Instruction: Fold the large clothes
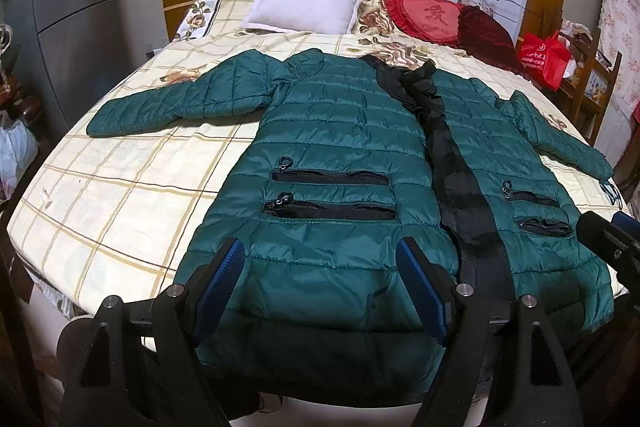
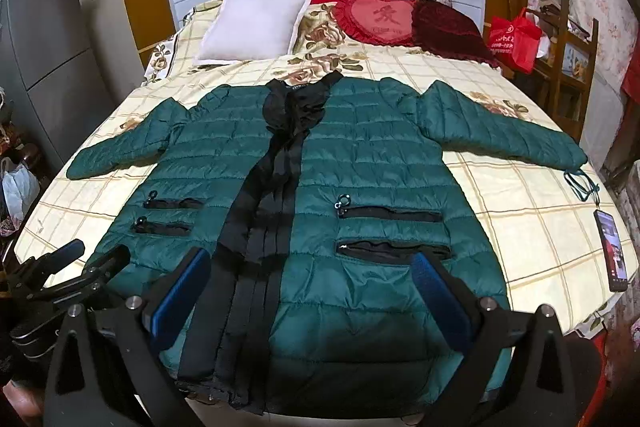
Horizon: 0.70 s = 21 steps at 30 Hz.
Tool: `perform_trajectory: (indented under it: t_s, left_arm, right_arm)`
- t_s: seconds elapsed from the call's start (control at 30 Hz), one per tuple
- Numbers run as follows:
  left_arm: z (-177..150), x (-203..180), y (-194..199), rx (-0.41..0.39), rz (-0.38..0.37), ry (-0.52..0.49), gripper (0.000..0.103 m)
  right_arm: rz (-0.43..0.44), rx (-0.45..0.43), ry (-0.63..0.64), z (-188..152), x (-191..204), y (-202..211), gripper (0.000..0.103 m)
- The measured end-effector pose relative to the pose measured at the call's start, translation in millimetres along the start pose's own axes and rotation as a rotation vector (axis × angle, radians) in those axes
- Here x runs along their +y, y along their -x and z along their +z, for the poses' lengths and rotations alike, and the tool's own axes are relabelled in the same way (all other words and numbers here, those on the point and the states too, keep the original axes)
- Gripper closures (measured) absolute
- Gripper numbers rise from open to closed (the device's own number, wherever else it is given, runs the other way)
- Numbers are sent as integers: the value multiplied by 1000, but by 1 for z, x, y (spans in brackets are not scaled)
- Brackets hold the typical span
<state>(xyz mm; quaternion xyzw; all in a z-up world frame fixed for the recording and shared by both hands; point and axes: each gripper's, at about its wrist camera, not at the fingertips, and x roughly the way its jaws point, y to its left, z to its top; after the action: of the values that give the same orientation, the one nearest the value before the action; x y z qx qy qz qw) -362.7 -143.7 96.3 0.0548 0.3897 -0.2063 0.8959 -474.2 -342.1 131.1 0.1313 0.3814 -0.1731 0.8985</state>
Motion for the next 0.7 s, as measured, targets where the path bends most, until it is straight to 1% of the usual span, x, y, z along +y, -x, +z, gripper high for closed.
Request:
perform_trajectory:
  t_s: [0.23,0.33,0.7]
  left_arm:
    - [-1,1,-1,-1,0,-3,46]
    - [-1,1,-2,-1,2,-5,46]
    - [-1,1,-5,4,0,-1,46]
  right_arm:
    - [18,5,-23,1,1,0,1]
    - [11,-20,-14,-2,-1,-4,1]
    - [25,30,-75,2,-2,-6,1]
